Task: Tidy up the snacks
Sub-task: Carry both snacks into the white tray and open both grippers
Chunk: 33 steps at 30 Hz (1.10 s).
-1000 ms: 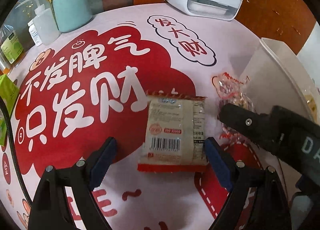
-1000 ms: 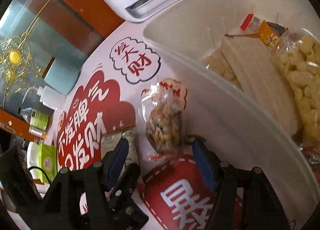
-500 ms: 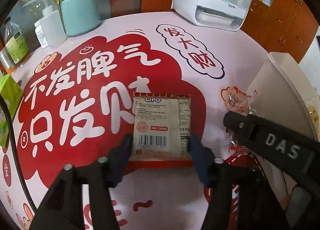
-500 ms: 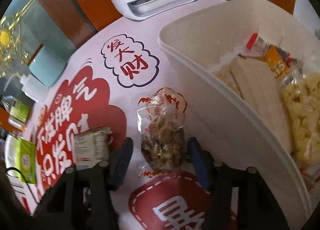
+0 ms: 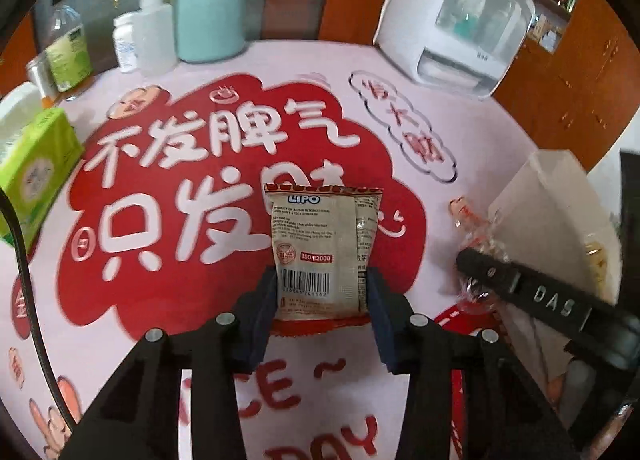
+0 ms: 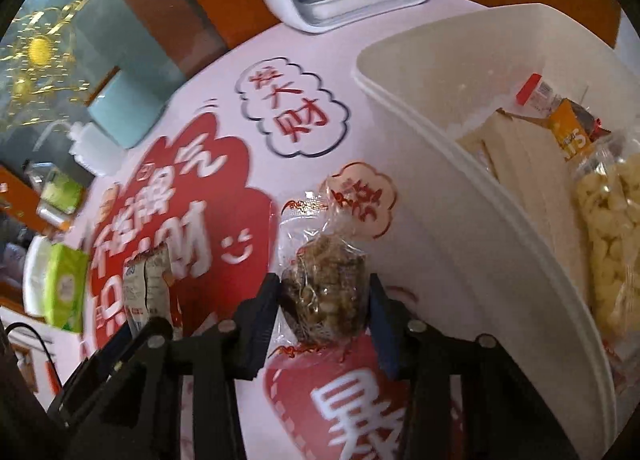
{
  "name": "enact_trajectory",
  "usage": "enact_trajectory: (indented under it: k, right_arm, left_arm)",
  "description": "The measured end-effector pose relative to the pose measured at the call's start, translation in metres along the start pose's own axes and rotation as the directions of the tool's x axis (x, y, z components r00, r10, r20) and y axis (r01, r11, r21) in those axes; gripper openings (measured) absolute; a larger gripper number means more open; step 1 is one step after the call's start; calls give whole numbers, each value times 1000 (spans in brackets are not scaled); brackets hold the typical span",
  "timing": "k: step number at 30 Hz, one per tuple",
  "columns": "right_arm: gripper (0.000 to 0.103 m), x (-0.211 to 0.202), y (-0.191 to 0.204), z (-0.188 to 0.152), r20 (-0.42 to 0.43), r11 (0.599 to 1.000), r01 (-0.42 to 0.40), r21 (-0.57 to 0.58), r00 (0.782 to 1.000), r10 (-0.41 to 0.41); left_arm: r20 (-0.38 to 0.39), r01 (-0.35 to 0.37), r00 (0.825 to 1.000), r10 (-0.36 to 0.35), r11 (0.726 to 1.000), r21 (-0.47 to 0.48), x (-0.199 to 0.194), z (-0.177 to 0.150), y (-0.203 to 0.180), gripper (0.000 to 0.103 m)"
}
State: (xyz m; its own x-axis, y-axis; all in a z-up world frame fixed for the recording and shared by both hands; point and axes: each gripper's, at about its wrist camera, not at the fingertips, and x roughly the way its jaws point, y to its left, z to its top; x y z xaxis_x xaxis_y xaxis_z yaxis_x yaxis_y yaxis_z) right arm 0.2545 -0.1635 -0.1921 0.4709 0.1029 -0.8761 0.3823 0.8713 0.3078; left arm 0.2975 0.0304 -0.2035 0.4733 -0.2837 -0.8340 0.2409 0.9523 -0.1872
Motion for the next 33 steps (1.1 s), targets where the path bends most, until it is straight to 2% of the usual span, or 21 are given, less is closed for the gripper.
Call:
enact_trajectory:
  k: [5, 12, 17, 24, 28, 33]
  right_arm:
    - [43, -32, 5, -11, -5, 990, -138, -3, 990, 138]
    - [43, -96, 3, -18, 76, 976, -193, -98, 977, 201]
    - [43, -146, -21, -13, 193, 980, -154, -129, 965, 177]
    - [43, -206, -70, -2, 350, 991, -65, -115, 931, 102]
    - [43, -228, -95, 2, 404, 995, -32, -100, 912, 70]
    - [43, -252, -128, 7, 463, 997, 7, -80, 886, 31]
  left_arm:
    - [45, -5, 999, 7, 999, -36, -47, -3, 2, 42]
    - [101, 26, 995, -20, 998, -59, -105, -7, -16, 42]
    - [144, 45, 989, -47, 999, 21, -139, -3, -61, 42]
    - [185, 114, 974, -134, 987, 116, -166, 15, -139, 42]
    - [196, 159, 962, -190, 974, 164, -174, 25, -187, 42]
    - [198, 165, 957, -212, 959, 233, -176, 26, -243, 42]
